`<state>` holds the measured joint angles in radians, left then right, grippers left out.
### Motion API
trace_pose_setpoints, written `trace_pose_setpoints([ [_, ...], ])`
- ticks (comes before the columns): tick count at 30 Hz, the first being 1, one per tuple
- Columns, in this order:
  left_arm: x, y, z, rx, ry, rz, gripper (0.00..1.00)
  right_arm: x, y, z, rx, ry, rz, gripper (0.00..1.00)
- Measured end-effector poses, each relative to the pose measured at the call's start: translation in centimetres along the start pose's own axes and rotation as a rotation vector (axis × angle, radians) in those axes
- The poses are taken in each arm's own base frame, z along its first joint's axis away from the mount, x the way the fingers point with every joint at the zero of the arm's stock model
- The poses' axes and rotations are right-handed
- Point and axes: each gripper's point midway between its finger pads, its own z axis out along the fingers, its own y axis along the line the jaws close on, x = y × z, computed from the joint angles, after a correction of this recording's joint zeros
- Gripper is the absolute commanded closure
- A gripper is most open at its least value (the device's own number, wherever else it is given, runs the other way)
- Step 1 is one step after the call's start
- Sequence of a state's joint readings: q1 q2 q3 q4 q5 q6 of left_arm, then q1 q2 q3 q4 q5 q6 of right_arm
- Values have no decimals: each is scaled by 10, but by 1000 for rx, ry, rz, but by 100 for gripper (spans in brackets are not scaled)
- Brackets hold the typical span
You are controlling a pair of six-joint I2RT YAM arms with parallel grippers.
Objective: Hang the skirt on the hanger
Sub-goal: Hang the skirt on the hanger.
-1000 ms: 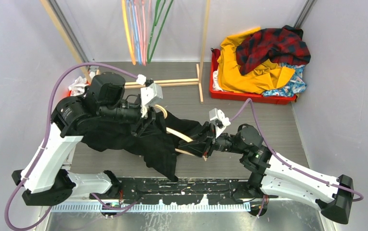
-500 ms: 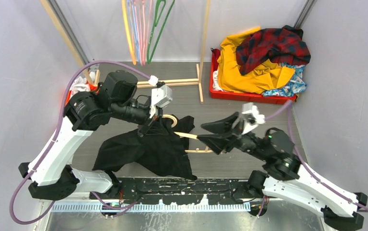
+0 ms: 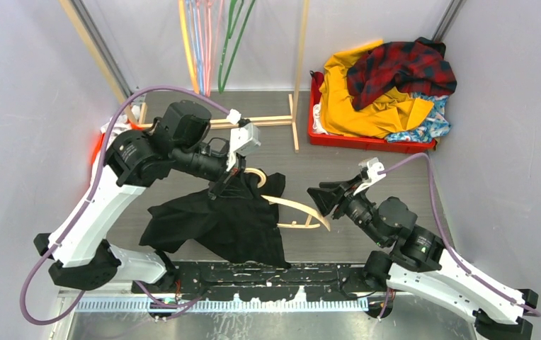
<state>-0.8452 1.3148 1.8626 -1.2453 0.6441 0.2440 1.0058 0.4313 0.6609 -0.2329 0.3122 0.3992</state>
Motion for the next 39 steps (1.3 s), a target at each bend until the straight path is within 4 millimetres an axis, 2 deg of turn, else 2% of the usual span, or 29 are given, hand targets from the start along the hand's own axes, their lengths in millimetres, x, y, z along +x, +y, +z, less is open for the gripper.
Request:
trace_pose_setpoints([
  [2,-1,-3,-2,3,-8,5,100,11,-15,-2,66,22,1,50],
  [5,-4,-8,-9,6,-28,18,100,12,-26,-8,117,19,9,50],
  [9,-15,-20,-22,17,-79,50,100,8,-30,-17,128,-1,44,48],
  [12,-24,-31,-31,38,-123,73,100,15,-26,-19,103,30,57,48],
  [17,-38,-51,-45,90,-193,105,100,45,8,-8,-58,175,85,42],
  [20,-43,-58,-49,117,-216,113,100,75,38,2,-212,282,125,34],
  [24,-47,-65,-51,148,-234,116,100,102,68,2,-395,374,188,29],
  [27,-49,-67,-52,163,-242,119,100,100,91,-5,-530,388,226,27],
  [30,-50,-70,-52,179,-249,123,100,86,110,-14,-644,360,245,21],
  [36,-51,-74,-53,200,-252,118,100,68,132,-29,-794,331,278,20],
  [37,-51,-74,-53,203,-253,117,100,67,135,-29,-807,332,282,13],
  [39,-52,-75,-53,206,-256,118,100,72,138,-25,-818,357,298,11],
])
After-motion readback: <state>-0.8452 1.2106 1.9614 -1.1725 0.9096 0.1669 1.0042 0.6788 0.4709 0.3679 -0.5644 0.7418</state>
